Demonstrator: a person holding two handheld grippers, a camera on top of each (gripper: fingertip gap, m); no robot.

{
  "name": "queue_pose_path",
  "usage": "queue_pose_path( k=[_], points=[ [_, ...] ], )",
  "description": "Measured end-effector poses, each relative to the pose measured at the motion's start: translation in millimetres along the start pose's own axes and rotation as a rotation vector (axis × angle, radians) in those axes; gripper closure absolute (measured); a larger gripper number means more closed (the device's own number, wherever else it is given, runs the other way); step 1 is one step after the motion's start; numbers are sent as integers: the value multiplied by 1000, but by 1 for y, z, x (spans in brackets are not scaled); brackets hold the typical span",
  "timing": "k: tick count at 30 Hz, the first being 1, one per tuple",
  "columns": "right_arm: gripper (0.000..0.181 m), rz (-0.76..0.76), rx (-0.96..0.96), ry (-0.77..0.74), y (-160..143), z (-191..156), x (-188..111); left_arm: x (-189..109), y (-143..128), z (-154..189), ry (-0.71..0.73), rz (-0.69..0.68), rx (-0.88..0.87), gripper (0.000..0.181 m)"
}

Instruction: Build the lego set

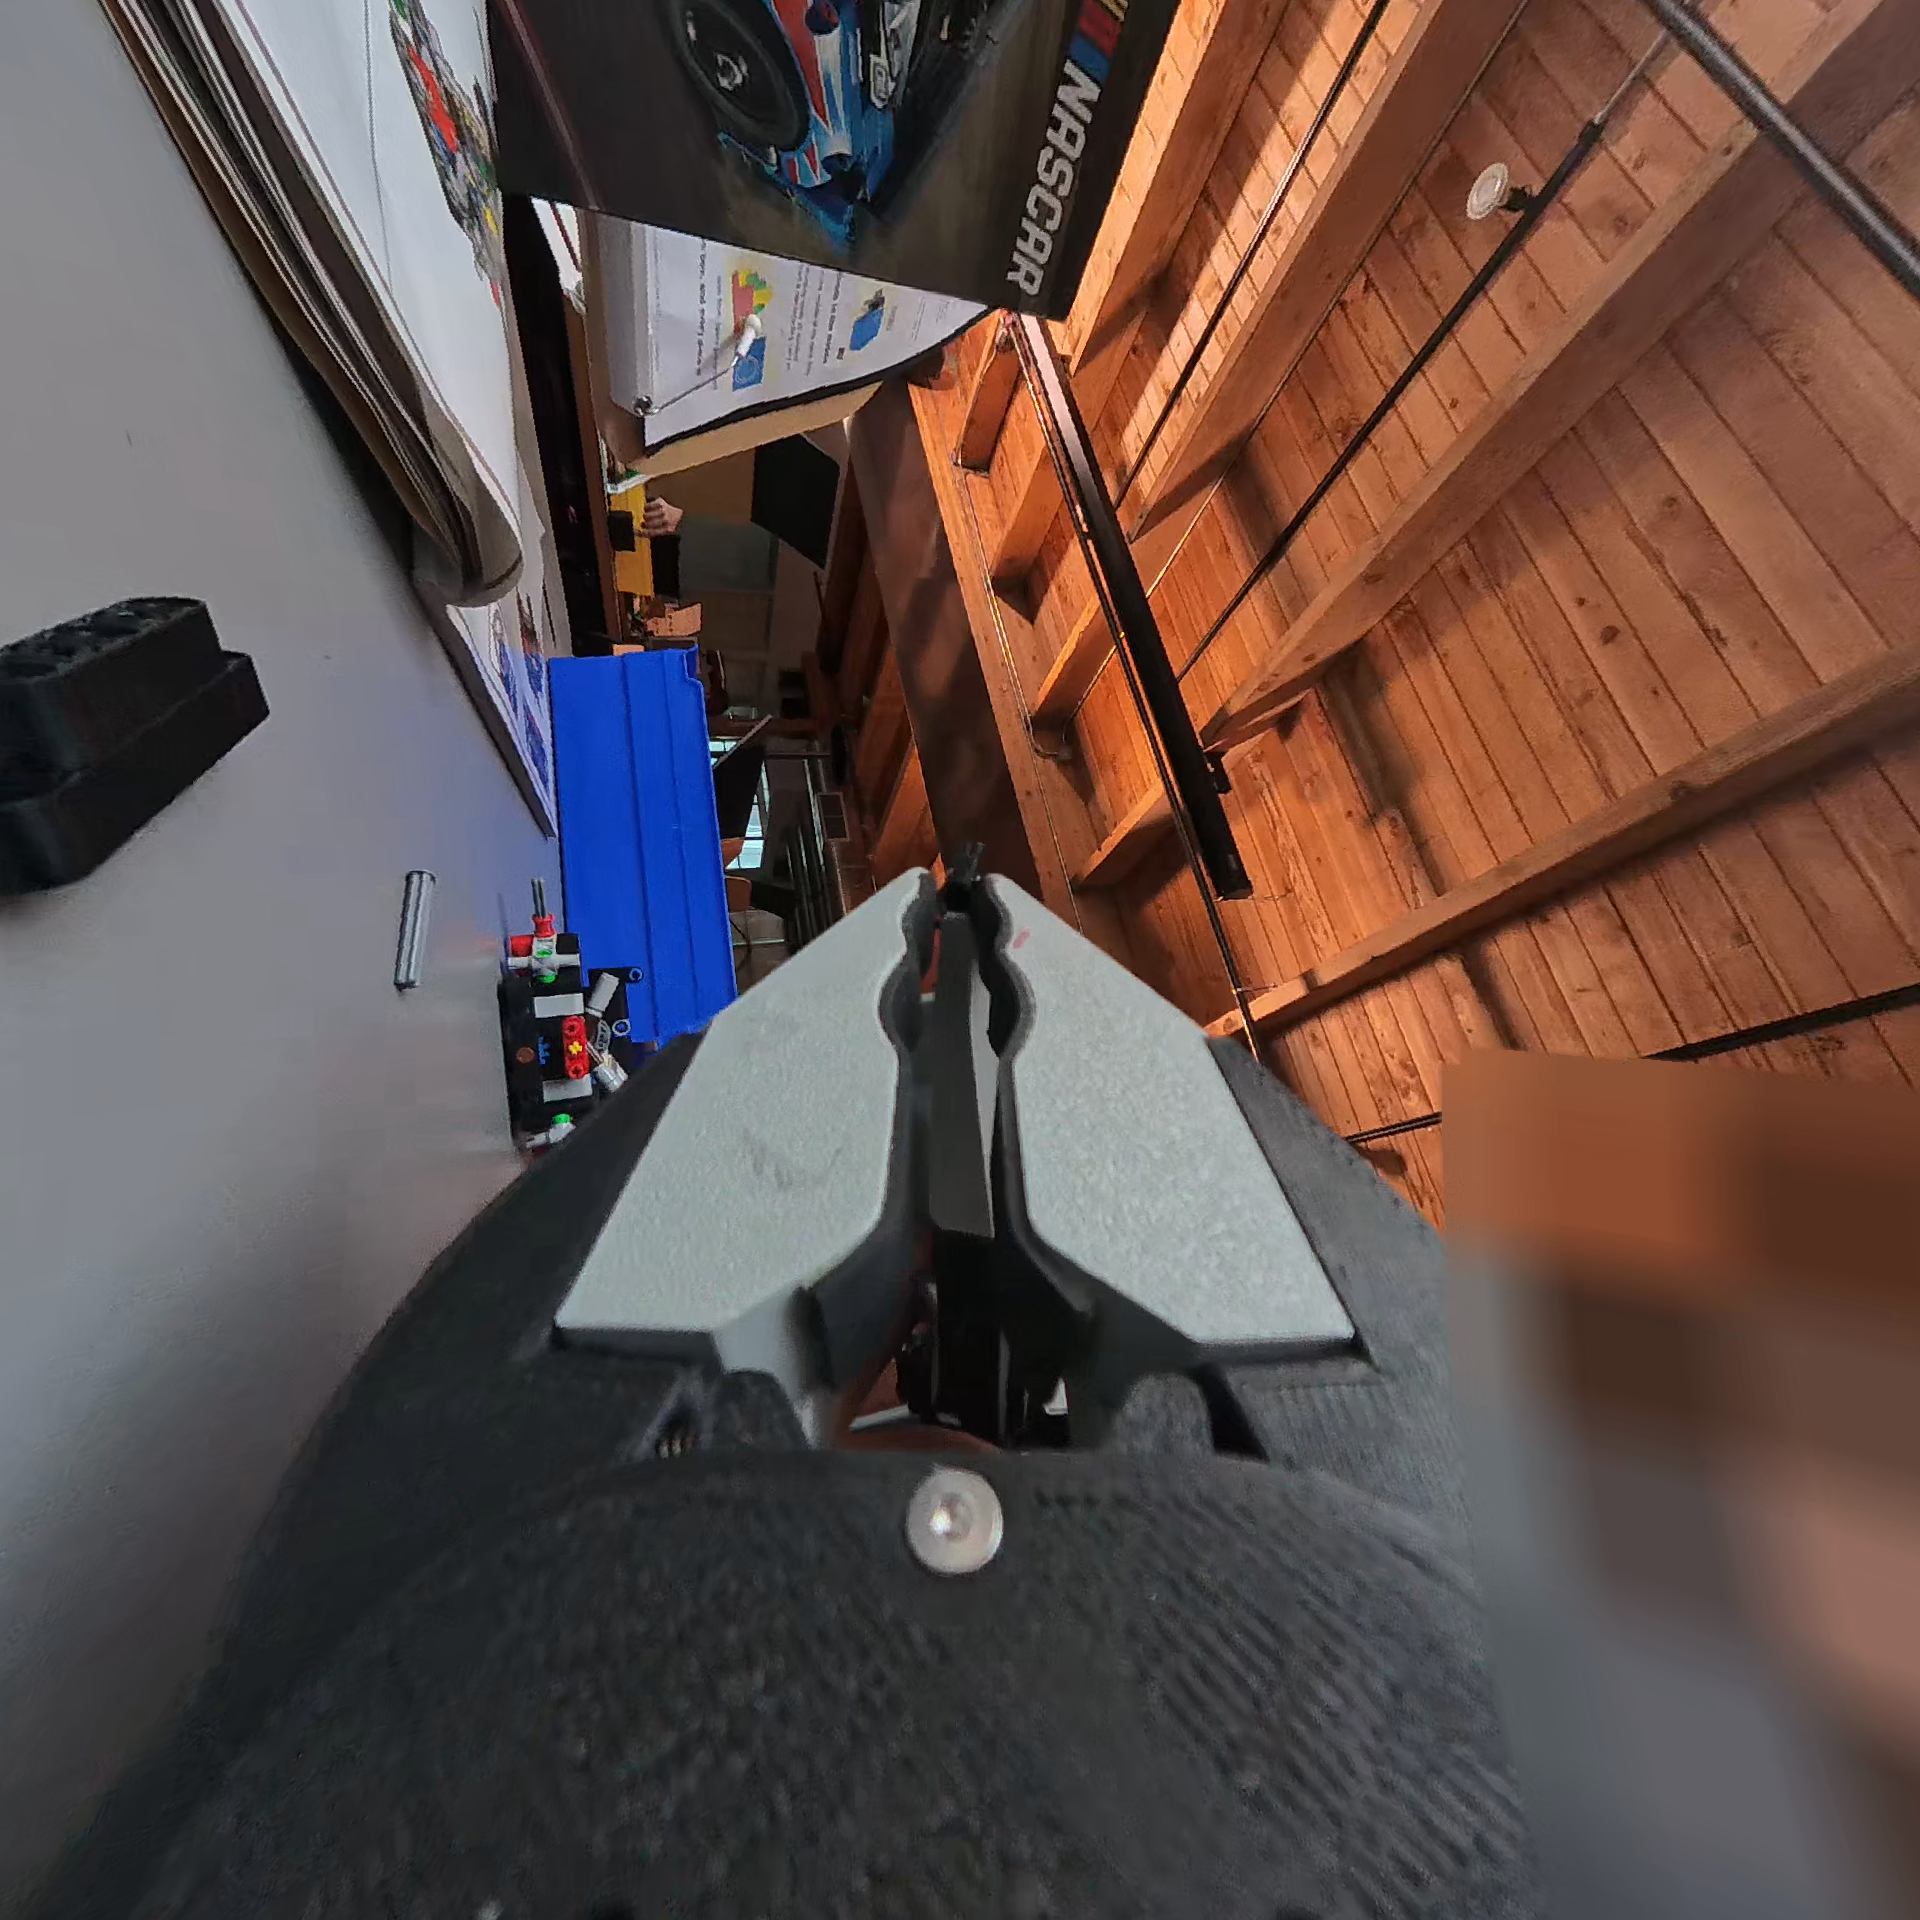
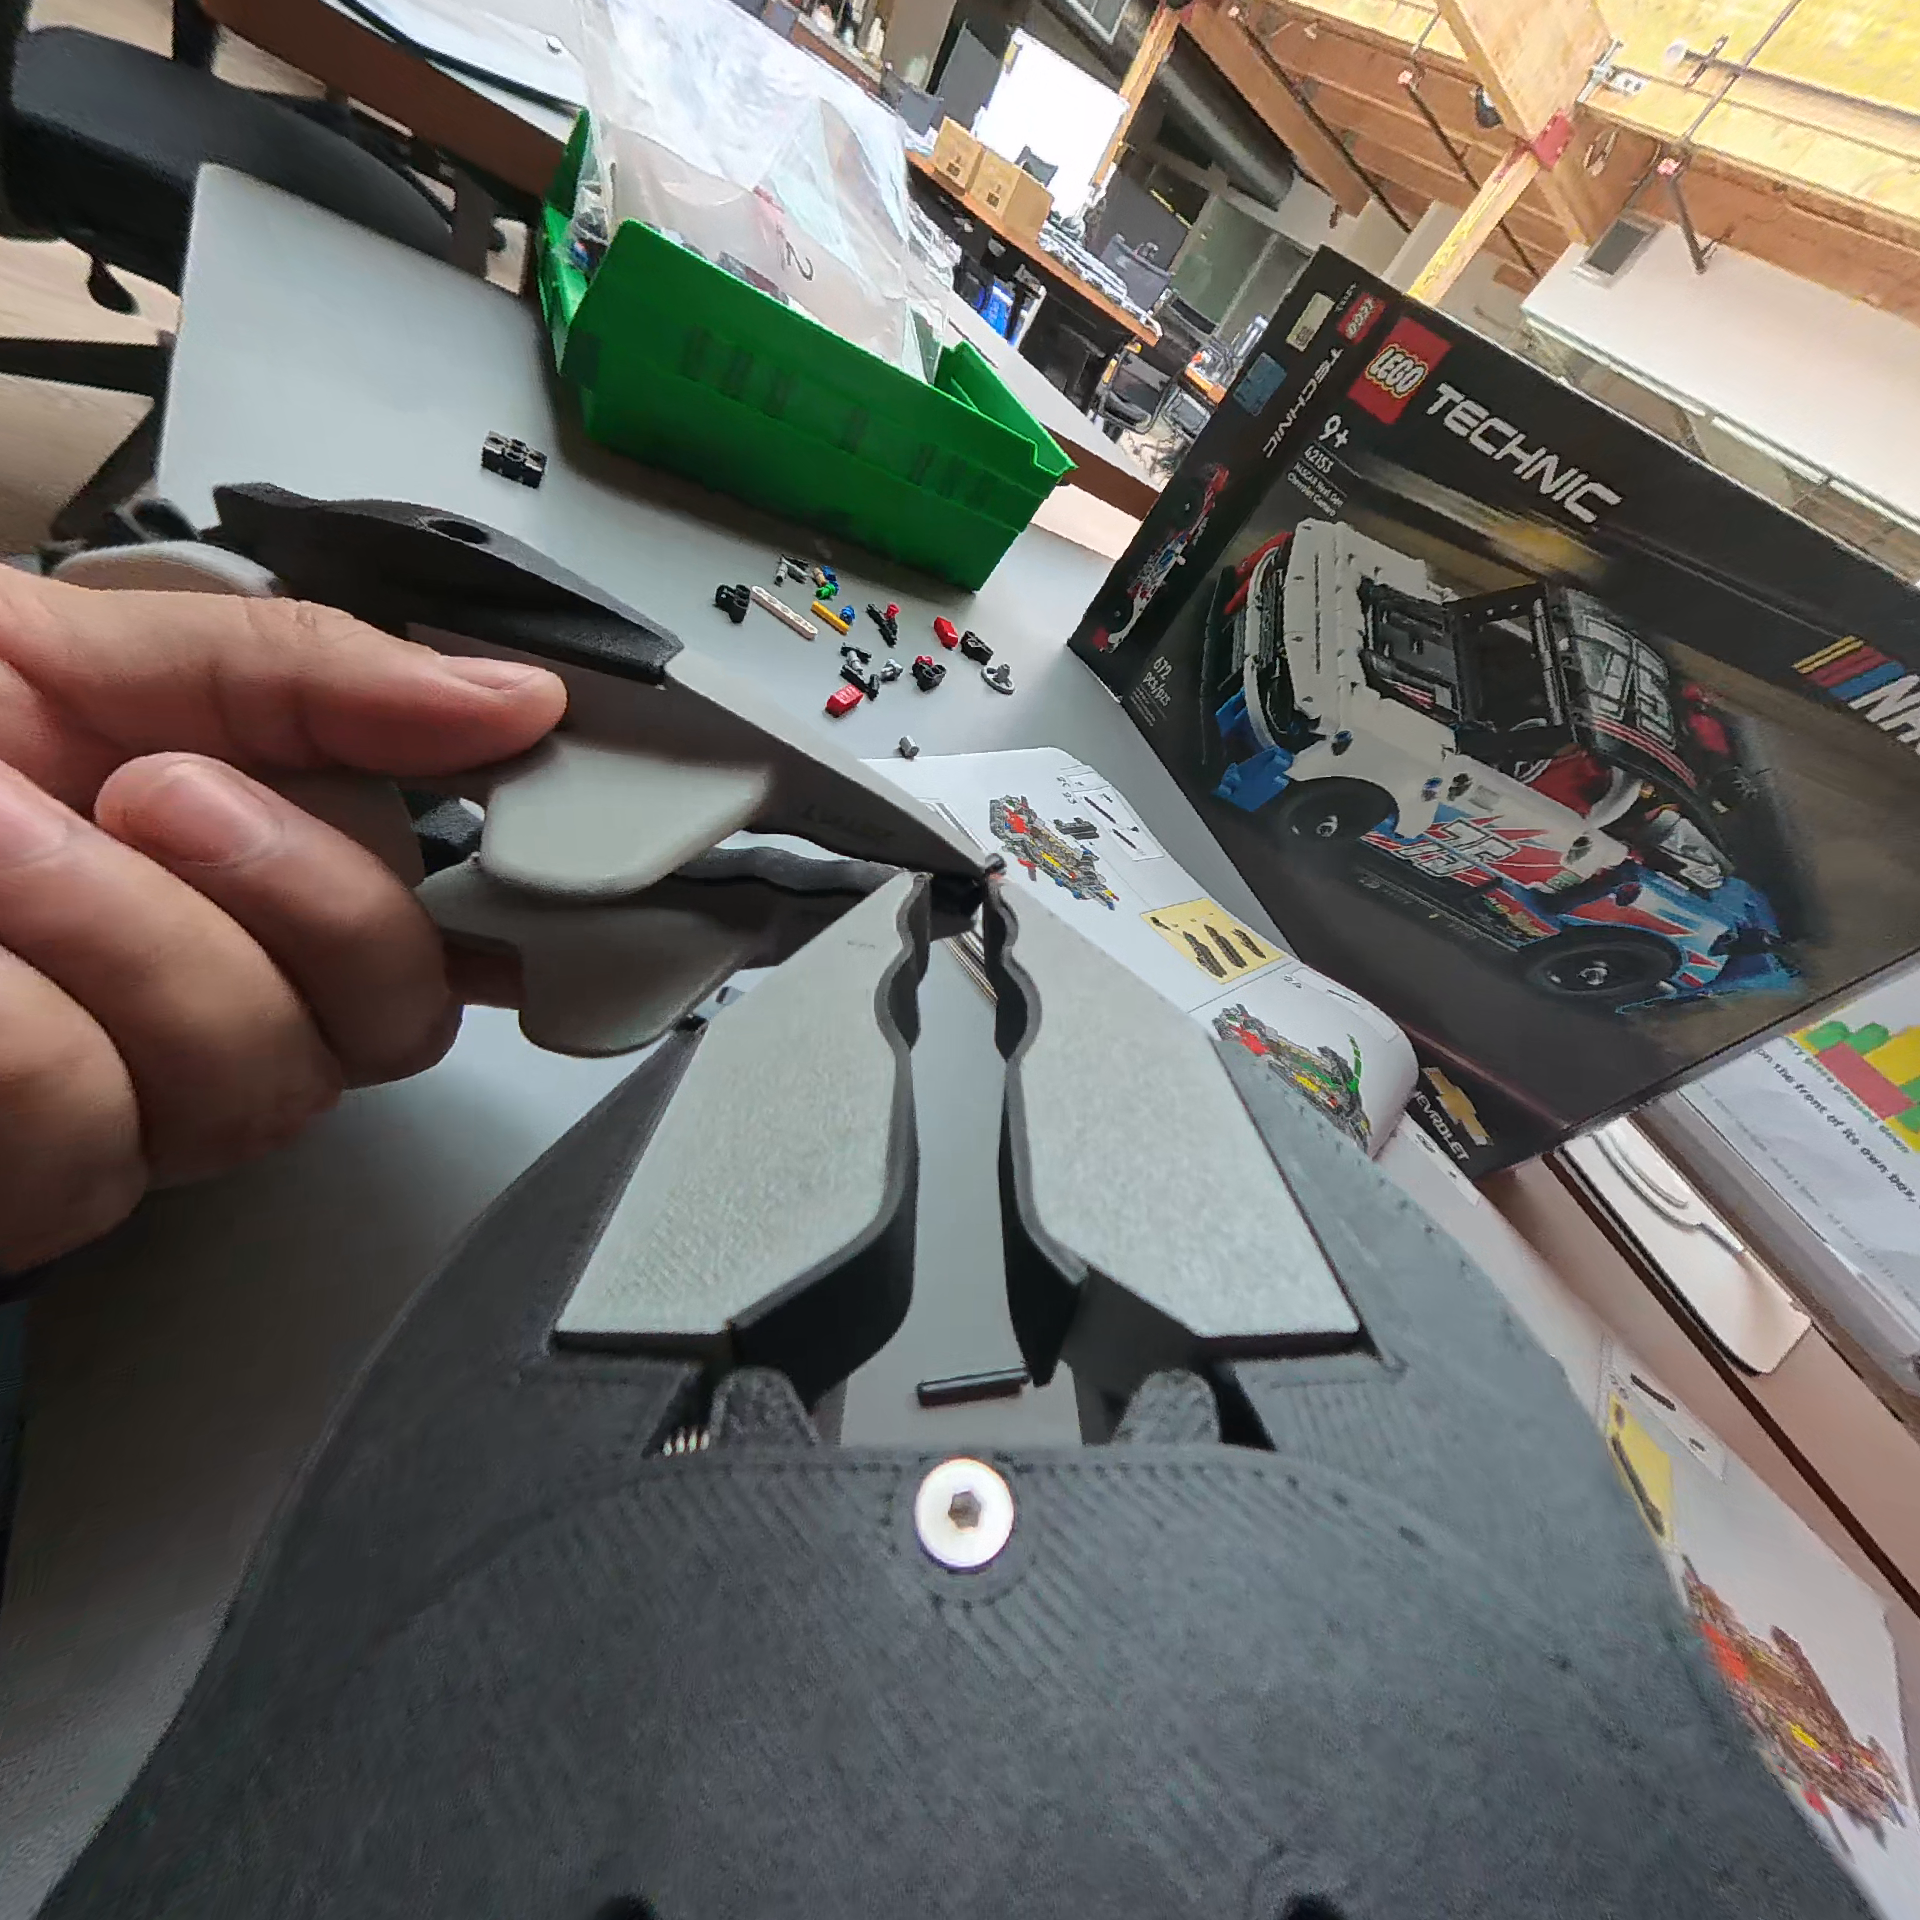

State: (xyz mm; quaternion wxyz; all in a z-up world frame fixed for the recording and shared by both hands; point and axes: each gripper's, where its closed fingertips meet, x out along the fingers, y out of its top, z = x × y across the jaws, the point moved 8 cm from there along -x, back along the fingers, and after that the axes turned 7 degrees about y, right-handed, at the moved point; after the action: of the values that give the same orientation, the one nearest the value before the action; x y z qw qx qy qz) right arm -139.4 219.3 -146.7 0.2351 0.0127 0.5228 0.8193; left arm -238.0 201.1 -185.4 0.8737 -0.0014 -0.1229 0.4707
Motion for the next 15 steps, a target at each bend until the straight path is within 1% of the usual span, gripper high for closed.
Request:
queue_pose_path(
  k=[1,4,8,11,15],
  points=[
    [175,5,-2,-2,0,0,0,0,-2,1,-2,18,-4,176],
    [174,10,-49,-21,3,-1,-3,0,-7,3,-23,49,-17,176],
    [174,11,-52,19,1,0,-5,-1,-4,2,-26,-13,2,176],
    [175,10,-6,88,-4,2,-5,-2,0,-1,18,-70,126,176],
    [175,24,35,200,-10,2,-5,-5,9,-1,84,-226,293,176]
  ],
)
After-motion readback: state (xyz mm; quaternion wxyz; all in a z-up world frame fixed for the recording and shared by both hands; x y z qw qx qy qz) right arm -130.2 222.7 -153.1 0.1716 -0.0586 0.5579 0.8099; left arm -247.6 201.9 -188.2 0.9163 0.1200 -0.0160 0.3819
